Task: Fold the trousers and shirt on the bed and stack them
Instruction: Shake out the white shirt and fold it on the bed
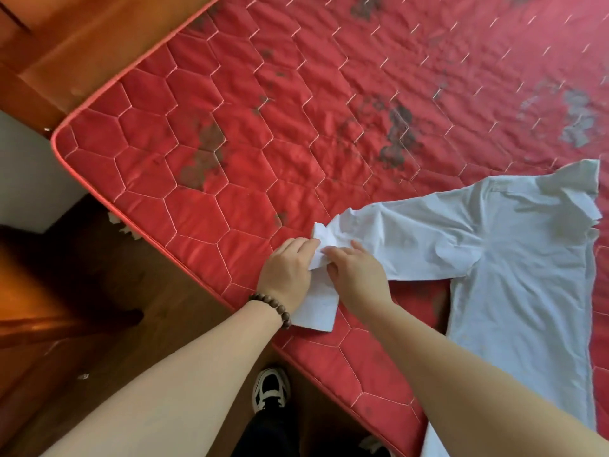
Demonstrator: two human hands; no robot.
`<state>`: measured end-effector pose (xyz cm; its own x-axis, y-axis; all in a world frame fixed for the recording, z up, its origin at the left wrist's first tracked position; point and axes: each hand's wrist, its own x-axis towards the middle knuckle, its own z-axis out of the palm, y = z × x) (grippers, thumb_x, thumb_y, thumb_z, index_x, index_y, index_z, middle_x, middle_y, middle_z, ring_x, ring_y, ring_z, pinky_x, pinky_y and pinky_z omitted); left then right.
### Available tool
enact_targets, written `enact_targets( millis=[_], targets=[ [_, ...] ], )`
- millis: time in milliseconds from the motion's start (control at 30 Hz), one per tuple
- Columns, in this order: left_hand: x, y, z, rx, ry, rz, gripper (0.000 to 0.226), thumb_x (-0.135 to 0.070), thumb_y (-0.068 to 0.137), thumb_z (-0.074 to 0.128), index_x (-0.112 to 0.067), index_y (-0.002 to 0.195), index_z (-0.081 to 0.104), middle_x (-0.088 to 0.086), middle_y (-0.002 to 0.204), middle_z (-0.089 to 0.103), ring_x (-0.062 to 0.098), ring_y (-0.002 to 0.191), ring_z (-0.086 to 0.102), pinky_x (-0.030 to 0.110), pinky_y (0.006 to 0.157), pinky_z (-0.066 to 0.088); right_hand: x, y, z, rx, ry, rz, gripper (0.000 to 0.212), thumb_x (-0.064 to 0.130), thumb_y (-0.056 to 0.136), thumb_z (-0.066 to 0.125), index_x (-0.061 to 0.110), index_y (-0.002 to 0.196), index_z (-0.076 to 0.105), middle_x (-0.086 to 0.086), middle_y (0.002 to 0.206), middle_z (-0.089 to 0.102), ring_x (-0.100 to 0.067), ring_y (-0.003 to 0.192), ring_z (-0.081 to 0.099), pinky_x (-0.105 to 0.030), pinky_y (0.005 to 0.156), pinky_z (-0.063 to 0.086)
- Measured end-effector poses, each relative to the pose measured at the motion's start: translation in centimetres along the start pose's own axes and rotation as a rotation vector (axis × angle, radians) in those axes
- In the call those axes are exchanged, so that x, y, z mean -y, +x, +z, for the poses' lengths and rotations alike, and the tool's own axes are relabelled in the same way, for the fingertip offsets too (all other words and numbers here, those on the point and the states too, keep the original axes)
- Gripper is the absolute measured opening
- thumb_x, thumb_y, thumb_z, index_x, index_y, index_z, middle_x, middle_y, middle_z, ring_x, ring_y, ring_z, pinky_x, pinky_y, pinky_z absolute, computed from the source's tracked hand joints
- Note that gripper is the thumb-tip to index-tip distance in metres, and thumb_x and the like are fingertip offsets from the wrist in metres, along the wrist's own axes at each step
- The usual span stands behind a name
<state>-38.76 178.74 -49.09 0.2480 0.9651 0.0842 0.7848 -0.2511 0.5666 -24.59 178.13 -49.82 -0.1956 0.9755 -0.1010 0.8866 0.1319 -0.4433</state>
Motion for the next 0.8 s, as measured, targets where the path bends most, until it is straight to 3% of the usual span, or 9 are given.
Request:
enact_targets(
  millis=[67, 100, 267, 400, 533, 633, 700, 767, 800],
  targets=[
    [-0.1, 1.3, -0.5, -0.002, -0.009, -0.023, 0.038, 0.010, 0.071, 0.064, 0.002, 0.108, 0.066, 0.016, 0.098, 0.069, 0.034, 0.091, 0.065, 0.040, 0.077, 0.054, 0.1, 0.9, -1.7, -0.055, 0.050, 0.072, 0.022, 0.010, 0.090, 0.050, 0.007, 0.105, 0.066, -0.010, 0.094, 0.070, -0.035, 0.087, 0.062, -0.041, 0.071, 0.049],
    [-0.3, 1.9, -0.7, 0.020, -0.012, -0.060, 0.036, 0.006, 0.073, 0.064, -0.001, 0.109, 0.064, 0.014, 0.098, 0.068, 0.033, 0.092, 0.063, 0.038, 0.077, 0.052, 0.1, 1.2, -2.7, -0.080, 0.087, 0.088, 0.020, 0.009, 0.090, 0.051, 0.007, 0.103, 0.066, -0.011, 0.090, 0.070, -0.036, 0.082, 0.062, -0.042, 0.066, 0.049],
    [-1.2, 4.8, -2.5, 0.057, 0.090, -0.112, 0.011, -0.004, 0.079, 0.061, -0.011, 0.087, 0.064, 0.005, 0.080, 0.062, 0.029, 0.078, 0.059, 0.032, 0.061, 0.037, 0.1, 2.5, -7.8, -0.176, 0.135, 0.118, 0.019, 0.006, 0.090, 0.048, 0.006, 0.103, 0.061, -0.012, 0.085, 0.067, -0.035, 0.078, 0.058, -0.042, 0.066, 0.045],
    [-2.4, 8.4, -6.4, -0.073, 0.111, -0.020, 0.022, 0.007, 0.068, 0.066, -0.010, 0.082, 0.067, 0.004, 0.076, 0.064, 0.028, 0.074, 0.060, 0.029, 0.064, 0.038, 0.7, 3.5, -10.9, -0.238, 0.132, 0.097, 0.014, 0.003, 0.086, 0.049, 0.004, 0.097, 0.057, -0.009, 0.085, 0.064, -0.033, 0.076, 0.054, -0.037, 0.061, 0.036],
    [-2.7, 9.6, -10.4, -0.122, 0.102, 0.096, 0.038, 0.018, 0.054, 0.056, -0.004, 0.082, 0.068, 0.009, 0.077, 0.066, 0.031, 0.073, 0.062, 0.038, 0.066, 0.049, 2.1, 4.3, -11.5, -0.251, 0.120, 0.050, 0.022, 0.003, 0.083, 0.052, 0.006, 0.104, 0.059, -0.011, 0.090, 0.067, -0.035, 0.080, 0.059, -0.037, 0.061, 0.042],
    [-0.4, 6.5, -10.8, -0.056, 0.150, 0.081, 0.036, 0.018, 0.052, 0.058, -0.006, 0.079, 0.066, 0.008, 0.076, 0.063, 0.031, 0.074, 0.061, 0.040, 0.068, 0.049, 2.6, 3.2, -8.6, -0.064, 0.055, 0.045, 0.027, 0.009, 0.087, 0.051, 0.012, 0.113, 0.056, -0.009, 0.096, 0.067, -0.035, 0.086, 0.059, -0.037, 0.064, 0.042],
    [1.9, 3.1, -9.6, 0.089, 0.217, 0.012, 0.031, 0.012, 0.062, 0.060, -0.008, 0.085, 0.066, 0.007, 0.085, 0.063, 0.032, 0.083, 0.061, 0.042, 0.074, 0.048, 2.6, 2.0, -5.9, 0.143, 0.015, 0.050, 0.032, 0.012, 0.090, 0.046, 0.017, 0.122, 0.050, -0.006, 0.110, 0.063, -0.032, 0.098, 0.057, -0.037, 0.071, 0.044],
    [4.0, -0.1, -8.0, 0.321, 0.311, -0.084, 0.023, -0.013, 0.082, 0.062, -0.014, 0.105, 0.064, 0.001, 0.106, 0.059, 0.026, 0.104, 0.055, 0.036, 0.091, 0.040, 2.3, 0.8, -3.0, 0.383, -0.003, 0.030, 0.045, 0.020, 0.094, 0.045, 0.018, 0.138, 0.039, -0.004, 0.140, 0.047, -0.029, 0.128, 0.043, -0.036, 0.093, 0.040],
    [5.0, -1.4, -7.1, 0.414, 0.324, -0.130, 0.031, -0.030, 0.087, 0.061, -0.018, 0.115, 0.060, -0.003, 0.115, 0.055, 0.021, 0.114, 0.049, 0.032, 0.098, 0.035, 2.1, 0.2, -1.8, 0.493, -0.014, 0.013, 0.054, 0.028, 0.096, 0.047, 0.018, 0.146, 0.030, -0.004, 0.153, 0.031, -0.025, 0.141, 0.027, -0.035, 0.107, 0.030]
  ],
)
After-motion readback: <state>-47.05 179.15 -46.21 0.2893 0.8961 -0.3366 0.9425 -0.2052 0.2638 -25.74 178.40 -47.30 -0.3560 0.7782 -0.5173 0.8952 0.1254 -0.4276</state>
